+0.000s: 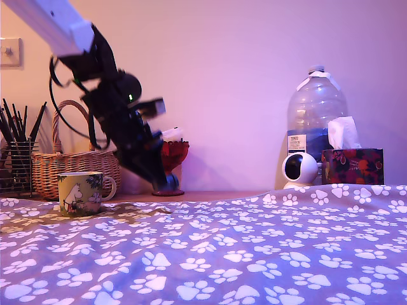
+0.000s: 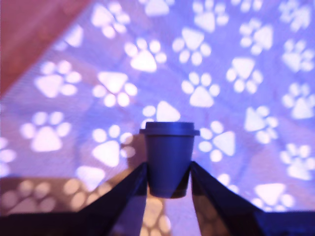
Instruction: Pick the coffee capsule and then drop it inside the coffee cup in front of you
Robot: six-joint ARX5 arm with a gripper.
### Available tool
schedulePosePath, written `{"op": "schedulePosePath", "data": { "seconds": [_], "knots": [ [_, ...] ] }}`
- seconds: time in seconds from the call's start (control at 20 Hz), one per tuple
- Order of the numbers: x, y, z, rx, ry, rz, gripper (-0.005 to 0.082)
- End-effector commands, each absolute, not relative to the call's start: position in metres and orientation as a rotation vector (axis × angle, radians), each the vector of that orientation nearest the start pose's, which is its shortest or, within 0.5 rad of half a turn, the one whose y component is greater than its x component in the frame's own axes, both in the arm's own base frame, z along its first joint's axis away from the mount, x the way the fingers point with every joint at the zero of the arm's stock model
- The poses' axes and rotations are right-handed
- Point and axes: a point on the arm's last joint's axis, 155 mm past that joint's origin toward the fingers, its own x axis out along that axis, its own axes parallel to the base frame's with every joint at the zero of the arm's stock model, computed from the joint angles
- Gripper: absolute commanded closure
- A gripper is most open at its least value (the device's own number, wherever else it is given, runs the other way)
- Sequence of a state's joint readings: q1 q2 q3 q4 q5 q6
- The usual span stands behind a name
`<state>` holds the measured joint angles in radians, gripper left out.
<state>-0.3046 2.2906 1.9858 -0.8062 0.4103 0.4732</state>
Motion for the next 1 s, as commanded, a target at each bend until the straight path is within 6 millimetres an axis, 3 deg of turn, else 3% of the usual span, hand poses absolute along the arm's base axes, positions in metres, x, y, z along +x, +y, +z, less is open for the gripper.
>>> {"op": "schedulePosePath", "data": {
  "seconds": [0.0,0.45,0.55,0.95],
  "knots": [
    [0.503,-0.234,0.087,0.329,0.943,-0.883,0.0556],
    [0.483,-0.226,0.106,0.304,1.003,-0.869,0.0556],
    [0.485,-0.225,0.114,0.279,0.996,-0.844,0.0556],
    [0.504,-0.187,0.137,0.246,0.980,-0.655,0.0556]
  ]
}}
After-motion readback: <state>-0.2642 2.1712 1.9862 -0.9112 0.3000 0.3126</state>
